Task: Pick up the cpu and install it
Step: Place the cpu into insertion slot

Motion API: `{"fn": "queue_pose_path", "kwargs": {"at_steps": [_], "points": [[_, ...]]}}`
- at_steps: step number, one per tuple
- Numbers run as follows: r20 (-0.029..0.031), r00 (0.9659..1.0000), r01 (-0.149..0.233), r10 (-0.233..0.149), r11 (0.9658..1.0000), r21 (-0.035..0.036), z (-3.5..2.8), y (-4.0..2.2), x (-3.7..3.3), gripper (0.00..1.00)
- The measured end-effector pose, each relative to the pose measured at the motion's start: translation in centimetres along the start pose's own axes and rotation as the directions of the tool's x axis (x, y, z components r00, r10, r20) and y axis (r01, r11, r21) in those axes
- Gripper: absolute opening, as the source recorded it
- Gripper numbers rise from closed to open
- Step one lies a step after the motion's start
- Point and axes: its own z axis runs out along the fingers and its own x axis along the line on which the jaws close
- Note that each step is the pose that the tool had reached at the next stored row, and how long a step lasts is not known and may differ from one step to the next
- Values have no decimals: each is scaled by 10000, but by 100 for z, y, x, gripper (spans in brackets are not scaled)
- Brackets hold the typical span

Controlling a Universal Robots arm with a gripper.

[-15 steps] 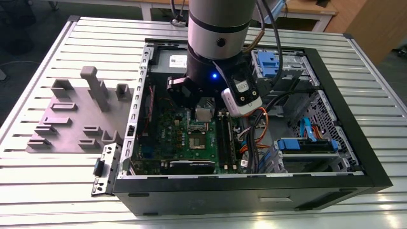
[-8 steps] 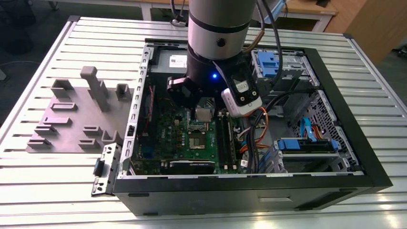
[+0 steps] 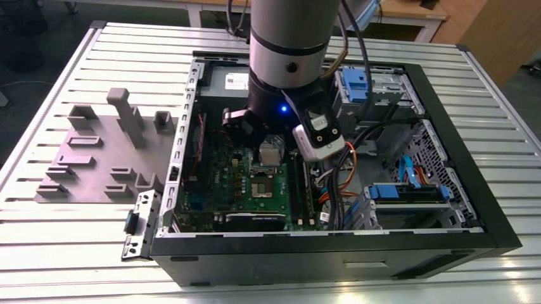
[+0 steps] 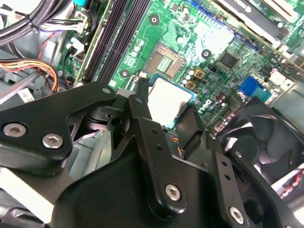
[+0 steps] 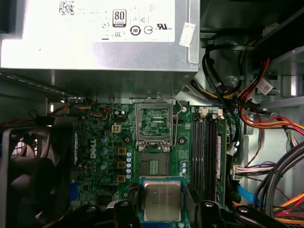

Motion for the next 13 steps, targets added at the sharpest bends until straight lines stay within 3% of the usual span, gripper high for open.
{"fn": "queue_pose_path", "kwargs": {"at_steps": [3,13], "points": [[1,10000,-3,3,10000,-2,40,-5,1,47],[3,10000,-2,2,10000,-6,64,-6,0,47]]}}
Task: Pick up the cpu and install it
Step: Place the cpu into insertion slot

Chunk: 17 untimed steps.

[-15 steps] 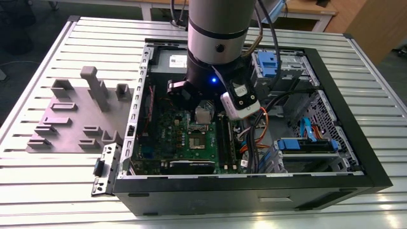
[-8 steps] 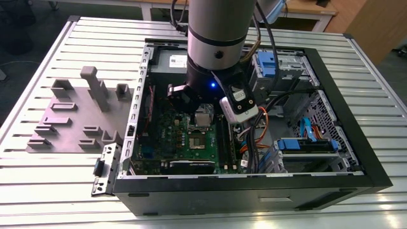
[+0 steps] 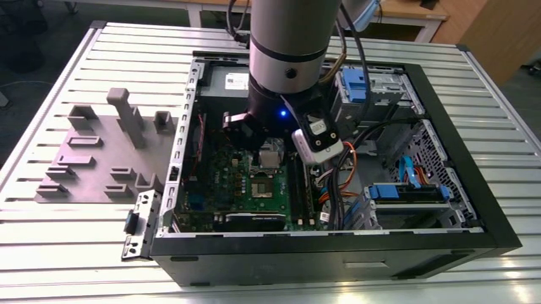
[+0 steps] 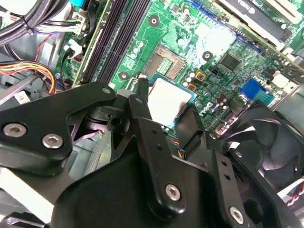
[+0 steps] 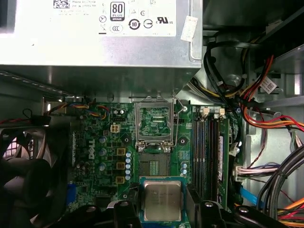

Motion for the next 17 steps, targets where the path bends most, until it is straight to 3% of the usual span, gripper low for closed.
{"fn": "queue_pose_path", "kwargs": {"at_steps": [7,9,11,12,17], "points": [[-2,10000,-1,1,10000,9,125,-3,0,47],[-3,10000,-2,2,10000,66,150,-3,0,47],[-2,10000,-5,5,9998,200,165,-4,0,47],[-2,10000,-5,5,9997,230,182,-4,0,47],[3,9999,-138,138,9996,230,272,-8,0,47]]}}
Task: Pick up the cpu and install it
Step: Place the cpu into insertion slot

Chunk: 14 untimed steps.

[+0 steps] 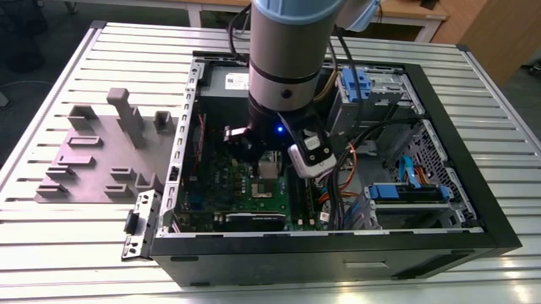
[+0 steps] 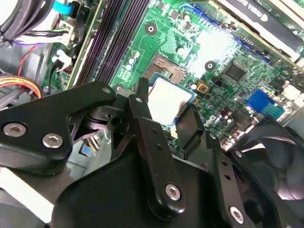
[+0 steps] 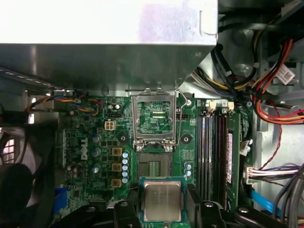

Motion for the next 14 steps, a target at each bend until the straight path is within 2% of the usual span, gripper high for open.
{"fn": "queue_pose_path", "kwargs": {"at_steps": [14], "points": [[1,10000,-66,66,10000,0,255,-4,6,47]]}}
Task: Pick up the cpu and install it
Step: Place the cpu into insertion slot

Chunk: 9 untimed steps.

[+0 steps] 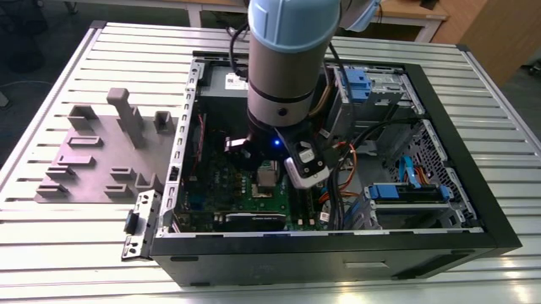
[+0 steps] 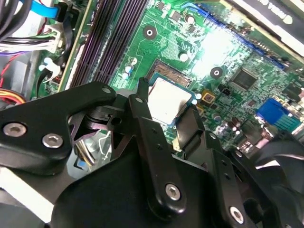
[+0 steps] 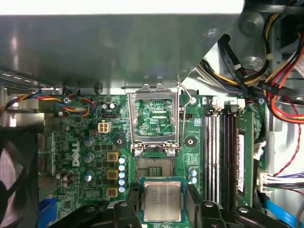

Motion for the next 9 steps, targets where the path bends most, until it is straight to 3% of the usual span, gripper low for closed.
{"fn": "queue_pose_path", "kwargs": {"at_steps": [2,9], "points": [[1,10000,0,0,10000,0,33,0,0,47],[0,10000,-1,1,10000,1,39,-1,1,47]]}}
